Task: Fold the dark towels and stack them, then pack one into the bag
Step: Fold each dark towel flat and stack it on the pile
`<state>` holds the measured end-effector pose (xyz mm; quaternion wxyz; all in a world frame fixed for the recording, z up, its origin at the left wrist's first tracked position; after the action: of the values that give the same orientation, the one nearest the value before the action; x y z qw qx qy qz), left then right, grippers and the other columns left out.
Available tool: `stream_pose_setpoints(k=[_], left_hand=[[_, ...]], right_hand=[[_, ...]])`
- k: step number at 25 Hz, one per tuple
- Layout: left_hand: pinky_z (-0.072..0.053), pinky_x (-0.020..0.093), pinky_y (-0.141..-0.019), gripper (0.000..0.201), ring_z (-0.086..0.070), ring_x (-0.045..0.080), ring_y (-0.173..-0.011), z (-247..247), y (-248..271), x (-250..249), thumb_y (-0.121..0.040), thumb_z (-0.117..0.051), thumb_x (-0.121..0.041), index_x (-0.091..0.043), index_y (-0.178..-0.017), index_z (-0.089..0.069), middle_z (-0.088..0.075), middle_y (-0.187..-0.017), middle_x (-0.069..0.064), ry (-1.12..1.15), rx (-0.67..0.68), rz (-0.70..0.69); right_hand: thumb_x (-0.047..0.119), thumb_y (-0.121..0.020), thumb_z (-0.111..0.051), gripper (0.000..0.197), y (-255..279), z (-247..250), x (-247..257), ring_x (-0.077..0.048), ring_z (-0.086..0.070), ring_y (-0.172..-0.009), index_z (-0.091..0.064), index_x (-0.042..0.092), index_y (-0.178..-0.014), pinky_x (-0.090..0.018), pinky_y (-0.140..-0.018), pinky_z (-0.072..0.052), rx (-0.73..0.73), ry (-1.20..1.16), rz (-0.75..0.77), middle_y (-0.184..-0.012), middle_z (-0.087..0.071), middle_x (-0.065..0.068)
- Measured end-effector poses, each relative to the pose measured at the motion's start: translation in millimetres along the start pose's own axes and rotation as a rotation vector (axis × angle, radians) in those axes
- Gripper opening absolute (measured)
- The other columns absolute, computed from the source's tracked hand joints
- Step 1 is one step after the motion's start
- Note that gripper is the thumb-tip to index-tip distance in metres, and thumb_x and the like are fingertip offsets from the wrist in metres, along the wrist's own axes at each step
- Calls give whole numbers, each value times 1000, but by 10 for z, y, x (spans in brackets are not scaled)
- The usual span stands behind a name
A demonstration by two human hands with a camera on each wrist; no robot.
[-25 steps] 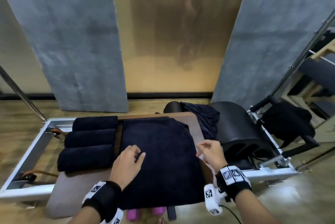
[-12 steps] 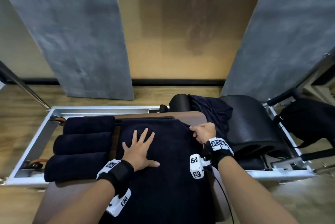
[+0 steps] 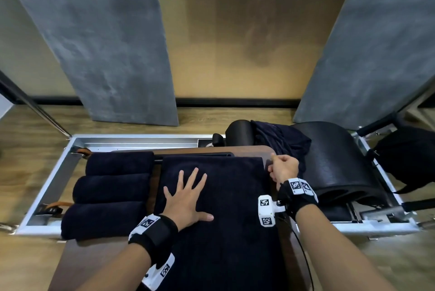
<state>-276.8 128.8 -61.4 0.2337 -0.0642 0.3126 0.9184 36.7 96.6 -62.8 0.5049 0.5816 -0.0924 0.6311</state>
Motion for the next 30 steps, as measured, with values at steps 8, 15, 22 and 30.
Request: stream_pose_setpoints(k=[8,15,22,30], left_hand=[[2,70,-123,113,31,26,-157,-53,174,19,-89,-64,-72,-34,-167,8,28,-171,-9,-2,-123,-39],[-41,40,-105,41,-49,21,-129,-564,1026,151,-101,-58,-53,-26,-131,-60,-48,-132,-4,22,-525,-249],[-45,37,-88,58,-50,15,-110,-1143,1832,497,-88,-58,-78,-30,-120,-62,-53,-117,-11,28,-585,-276],[-47,39,-91,20,-57,19,-114,-1133,2130,695,-92,-78,-18,-19,-111,-73,-59,-118,-8,101,-565,-302]], right_hand=[[9,-98,-61,9,219,125,-51,-22,-52,-42,-70,8,-95,-26,-39,-38,-82,-72,91,-57,-64,-12],[-1,-95,-66,11,1273,299,-601,-22,-59,-50,-68,9,-97,-29,-44,-47,287,155,363,-72,-69,-17],[26,-86,-85,45,2386,627,-1342,-9,-42,-145,-71,21,-129,-28,-120,-32,458,622,795,-148,-55,10],[-16,-86,-57,80,2495,864,-1797,-9,-13,-158,-46,23,-155,-25,-129,-3,495,876,945,-169,-24,10]])
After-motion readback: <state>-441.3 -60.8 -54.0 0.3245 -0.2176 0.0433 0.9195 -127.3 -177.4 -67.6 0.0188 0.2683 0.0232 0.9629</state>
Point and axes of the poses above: each hand's wrist, its own y-axis away from the middle knuckle, its own z-axis out of the back of the hand, x = y × z, the point moved 3 cm from there along -y, towards the middle knuckle
